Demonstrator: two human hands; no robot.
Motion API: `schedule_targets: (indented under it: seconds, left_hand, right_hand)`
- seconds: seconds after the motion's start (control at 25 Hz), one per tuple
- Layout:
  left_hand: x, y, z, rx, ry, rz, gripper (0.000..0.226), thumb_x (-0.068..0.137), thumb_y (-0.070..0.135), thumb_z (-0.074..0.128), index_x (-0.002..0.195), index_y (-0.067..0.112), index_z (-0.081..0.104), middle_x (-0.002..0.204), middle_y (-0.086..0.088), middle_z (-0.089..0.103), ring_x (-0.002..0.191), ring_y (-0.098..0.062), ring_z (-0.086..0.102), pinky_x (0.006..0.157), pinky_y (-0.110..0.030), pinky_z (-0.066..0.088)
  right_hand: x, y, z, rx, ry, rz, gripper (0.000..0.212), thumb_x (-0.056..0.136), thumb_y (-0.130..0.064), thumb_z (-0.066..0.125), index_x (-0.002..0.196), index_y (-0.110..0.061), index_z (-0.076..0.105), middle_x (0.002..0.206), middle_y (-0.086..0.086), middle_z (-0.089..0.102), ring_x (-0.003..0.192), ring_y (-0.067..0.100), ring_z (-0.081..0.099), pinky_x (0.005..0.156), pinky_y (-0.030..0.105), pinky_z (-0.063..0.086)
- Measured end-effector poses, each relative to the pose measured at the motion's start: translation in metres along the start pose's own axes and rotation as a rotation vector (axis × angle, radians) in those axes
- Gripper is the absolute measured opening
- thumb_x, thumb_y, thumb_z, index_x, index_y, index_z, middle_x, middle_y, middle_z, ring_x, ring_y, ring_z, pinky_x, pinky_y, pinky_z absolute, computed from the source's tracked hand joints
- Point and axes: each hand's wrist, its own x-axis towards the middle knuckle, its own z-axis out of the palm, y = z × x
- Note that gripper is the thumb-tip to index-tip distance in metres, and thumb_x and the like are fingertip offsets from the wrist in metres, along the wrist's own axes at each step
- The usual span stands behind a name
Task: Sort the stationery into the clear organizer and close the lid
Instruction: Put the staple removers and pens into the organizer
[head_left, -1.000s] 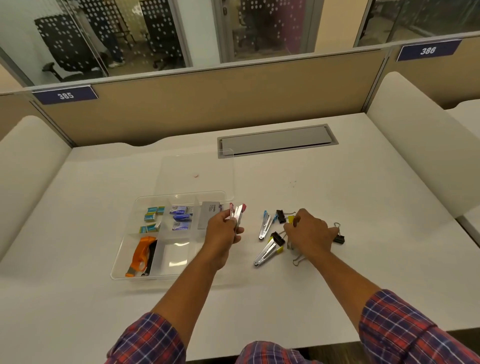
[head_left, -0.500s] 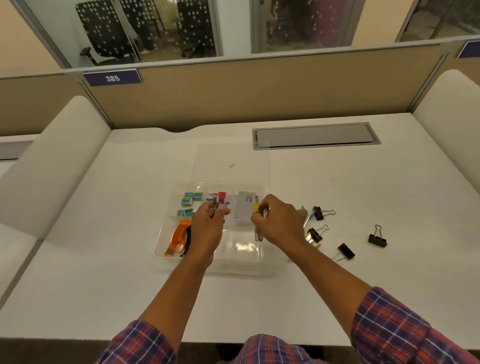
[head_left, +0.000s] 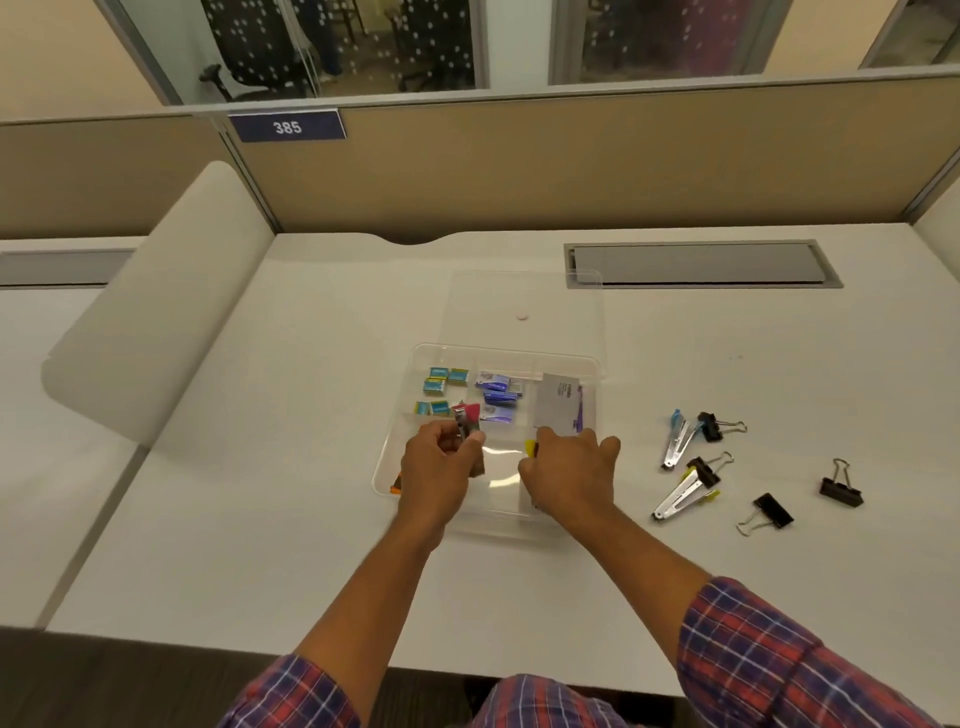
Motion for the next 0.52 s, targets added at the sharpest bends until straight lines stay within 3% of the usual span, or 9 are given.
schedule_targets:
  seconds: [0.16, 0.28, 0.36, 0.52]
  left_hand:
    - [0.002, -0.001, 0.003, 0.037, -0.043, 0.021, 0.008, 0.090, 0.027, 0.075, 0.097, 0.025, 0.071, 0.087, -0.002, 0.076, 0.081, -0.020, 0.075, 0.079, -0.043, 0.065]
    - [0.002, 0.005, 0.009, 0.129, -0.046, 0.068, 0.025, 0.088, 0.031, 0.077, 0.109, 0.018, 0.073, 0.088, 0.005, 0.076, 0.079, -0.010, 0.073, 0.065, -0.016, 0.060]
    - [-0.001, 0.011, 0.016, 0.210, -0.038, 0.113, 0.027, 0.086, 0.034, 0.079, 0.107, 0.017, 0.074, 0.084, 0.009, 0.073, 0.076, -0.006, 0.069, 0.056, -0.009, 0.050]
    - [-0.008, 0.022, 0.039, 0.349, -0.075, 0.207, 0.024, 0.082, 0.032, 0.082, 0.101, 0.020, 0.074, 0.068, 0.014, 0.066, 0.063, 0.002, 0.065, 0.052, -0.007, 0.040]
  right_hand:
    - [0.003, 0.005, 0.001, -0.053, -0.051, -0.001, 0.019, 0.085, -0.038, 0.053, 0.101, -0.032, 0.061, 0.109, 0.000, 0.069, 0.104, 0.023, 0.049, 0.084, 0.046, 0.030]
    - [0.003, 0.009, -0.001, -0.053, -0.044, -0.010, 0.019, 0.087, -0.034, 0.055, 0.105, -0.033, 0.063, 0.107, -0.001, 0.070, 0.104, 0.023, 0.049, 0.083, 0.045, 0.029]
    - [0.004, 0.015, -0.006, 0.020, 0.051, -0.017, 0.020, 0.088, -0.025, 0.052, 0.102, -0.033, 0.065, 0.098, -0.004, 0.070, 0.096, 0.022, 0.051, 0.080, 0.043, 0.031]
    - [0.004, 0.039, -0.019, 0.245, 0.392, -0.037, 0.024, 0.082, -0.013, 0.056, 0.097, -0.026, 0.069, 0.090, -0.007, 0.066, 0.087, 0.022, 0.054, 0.078, 0.042, 0.031]
